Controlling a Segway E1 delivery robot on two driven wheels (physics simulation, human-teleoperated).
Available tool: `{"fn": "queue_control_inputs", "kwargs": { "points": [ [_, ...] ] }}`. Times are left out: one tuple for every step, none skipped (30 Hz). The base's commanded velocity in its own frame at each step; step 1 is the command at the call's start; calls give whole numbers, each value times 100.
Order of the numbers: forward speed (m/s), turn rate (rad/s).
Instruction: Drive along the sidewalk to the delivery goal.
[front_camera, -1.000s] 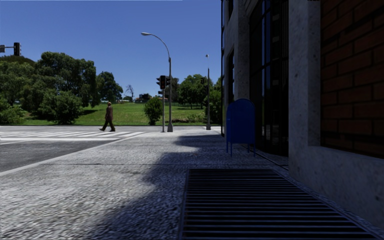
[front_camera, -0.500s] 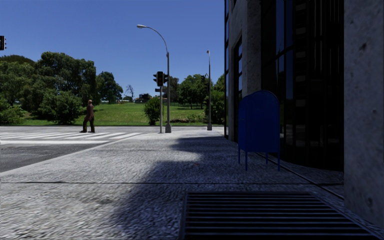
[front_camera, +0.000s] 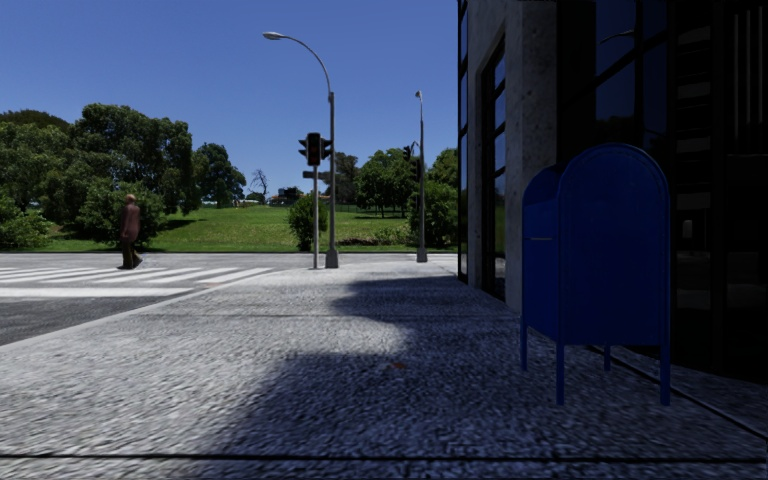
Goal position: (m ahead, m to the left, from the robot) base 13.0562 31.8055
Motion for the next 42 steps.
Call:
{"fn": "queue_control_inputs", "kwargs": {
  "points": [
    [200, 0],
    [200, 0],
    [200, 0],
    [200, 0],
    [200, 0],
    [200, 0],
    [200, 0],
    [200, 0],
    [200, 0],
    [200, 0],
    [200, 0],
    [200, 0],
    [200, 0],
    [200, 0],
    [200, 0],
    [200, 0],
    [200, 0],
    [200, 0],
    [200, 0],
    [200, 0],
    [200, 0],
    [200, 0],
    [200, 0],
    [200, 0],
    [200, 0],
    [200, 0],
    [200, 0],
    [200, 0],
    [200, 0],
    [200, 0],
    [200, 0],
    [200, 0],
    [200, 0],
    [200, 0],
    [200, 0],
    [200, 0],
    [200, 0],
    [200, 0],
    [200, 0],
    [200, 0],
    [200, 0],
    [200, 0]
  ]
}}
